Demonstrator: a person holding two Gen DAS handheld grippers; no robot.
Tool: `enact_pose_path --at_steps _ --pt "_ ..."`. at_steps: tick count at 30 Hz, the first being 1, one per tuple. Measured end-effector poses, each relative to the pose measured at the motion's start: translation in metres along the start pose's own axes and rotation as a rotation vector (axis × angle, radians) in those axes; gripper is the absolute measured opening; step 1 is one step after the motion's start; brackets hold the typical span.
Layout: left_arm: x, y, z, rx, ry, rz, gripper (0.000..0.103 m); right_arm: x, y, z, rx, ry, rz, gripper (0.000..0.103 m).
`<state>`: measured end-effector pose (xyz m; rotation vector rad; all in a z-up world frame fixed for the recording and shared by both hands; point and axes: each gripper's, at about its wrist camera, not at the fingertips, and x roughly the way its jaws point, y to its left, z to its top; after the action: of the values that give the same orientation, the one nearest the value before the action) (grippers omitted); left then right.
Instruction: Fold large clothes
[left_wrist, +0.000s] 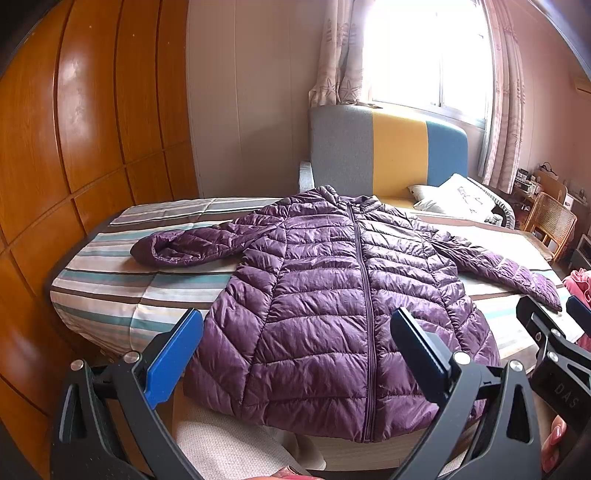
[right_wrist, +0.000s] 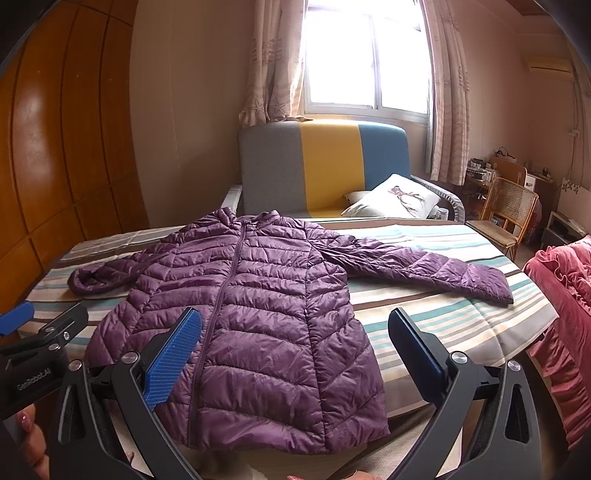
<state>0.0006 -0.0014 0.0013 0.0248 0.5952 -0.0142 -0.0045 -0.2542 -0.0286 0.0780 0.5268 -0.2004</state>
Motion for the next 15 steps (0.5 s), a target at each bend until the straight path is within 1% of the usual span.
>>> enact_pose_path --at_steps 15 --pt "0.0008 0.0007 -0.0012 -0.002 0.001 -0.001 0.101 0.0022 0.0015 -0.0006 -0.003 0.006 0.005 0.1"
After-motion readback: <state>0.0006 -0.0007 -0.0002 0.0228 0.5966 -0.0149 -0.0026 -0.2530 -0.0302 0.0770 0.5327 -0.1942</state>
